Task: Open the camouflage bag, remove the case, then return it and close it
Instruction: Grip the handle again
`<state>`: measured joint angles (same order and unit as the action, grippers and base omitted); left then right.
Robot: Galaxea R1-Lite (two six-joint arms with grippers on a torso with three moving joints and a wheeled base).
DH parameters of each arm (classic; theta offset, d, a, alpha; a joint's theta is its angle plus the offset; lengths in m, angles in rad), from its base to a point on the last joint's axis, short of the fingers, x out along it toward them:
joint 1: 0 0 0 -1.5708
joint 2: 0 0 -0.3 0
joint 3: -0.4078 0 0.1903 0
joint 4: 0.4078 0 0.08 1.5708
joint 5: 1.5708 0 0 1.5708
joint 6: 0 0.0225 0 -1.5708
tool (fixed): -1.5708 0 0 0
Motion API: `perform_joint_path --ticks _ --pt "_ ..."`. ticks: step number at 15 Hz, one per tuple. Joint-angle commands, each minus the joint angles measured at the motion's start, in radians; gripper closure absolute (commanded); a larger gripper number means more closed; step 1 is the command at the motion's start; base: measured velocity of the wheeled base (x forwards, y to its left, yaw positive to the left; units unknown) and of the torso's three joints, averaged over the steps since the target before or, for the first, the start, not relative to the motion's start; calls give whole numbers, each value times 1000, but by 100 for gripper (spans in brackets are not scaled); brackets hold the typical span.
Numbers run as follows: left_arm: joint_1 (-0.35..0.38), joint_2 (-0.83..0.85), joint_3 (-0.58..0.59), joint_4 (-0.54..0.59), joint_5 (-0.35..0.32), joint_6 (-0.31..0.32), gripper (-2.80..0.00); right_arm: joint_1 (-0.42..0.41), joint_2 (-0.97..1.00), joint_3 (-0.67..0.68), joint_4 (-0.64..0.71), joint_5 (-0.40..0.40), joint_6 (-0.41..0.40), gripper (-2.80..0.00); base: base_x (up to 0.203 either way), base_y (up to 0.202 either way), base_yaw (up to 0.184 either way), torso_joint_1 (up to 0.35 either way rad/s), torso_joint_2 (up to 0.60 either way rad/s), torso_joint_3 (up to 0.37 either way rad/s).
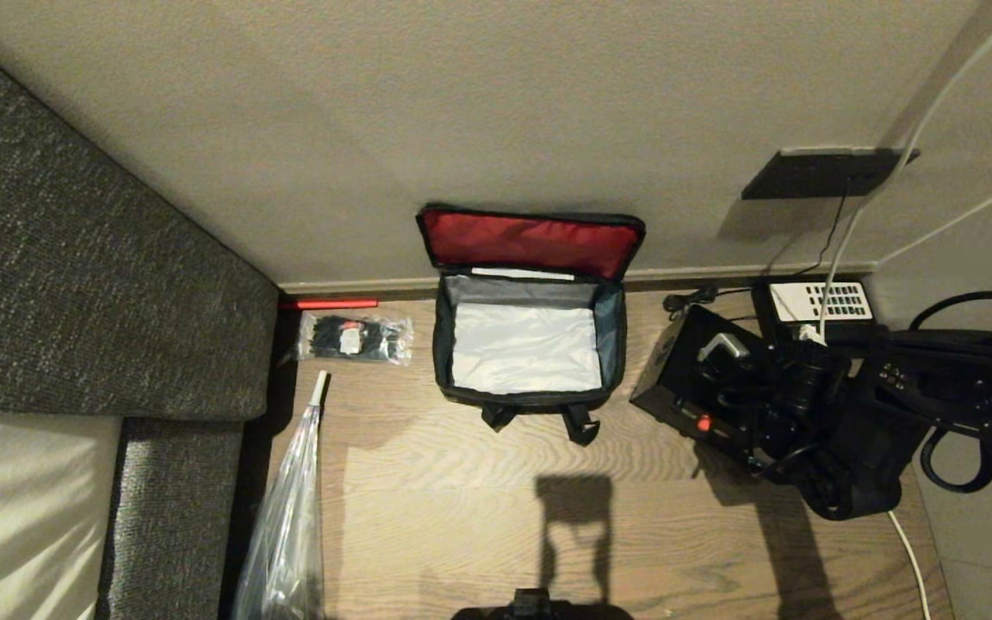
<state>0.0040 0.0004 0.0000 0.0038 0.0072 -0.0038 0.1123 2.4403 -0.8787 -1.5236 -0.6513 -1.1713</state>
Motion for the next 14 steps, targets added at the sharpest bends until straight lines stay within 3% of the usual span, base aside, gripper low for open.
perform_joint_path --ticks 1,11,12,13,14 --pt "1 -2 3 1 0 -1 0 1 10 6 -6 -3 -7 -280 0 0 0 0 0 0" --pt "1 -2 3 1 0 -1 0 -2 34 -22 -6 -1 -18 -280 0 0 0 0 0 0" --pt "1 -3 3 1 0 -1 0 -3 35 -22 -6 8 -22 -62 0 0 0 0 0 0" --pt "1 -3 3 1 0 -1 0 -3 40 -17 -6 17 -34 0 0 0 0 0 0 0" --pt "1 -3 3 1 0 -1 0 -3 46 -14 -6 16 -29 0 0 0 0 0 0 0"
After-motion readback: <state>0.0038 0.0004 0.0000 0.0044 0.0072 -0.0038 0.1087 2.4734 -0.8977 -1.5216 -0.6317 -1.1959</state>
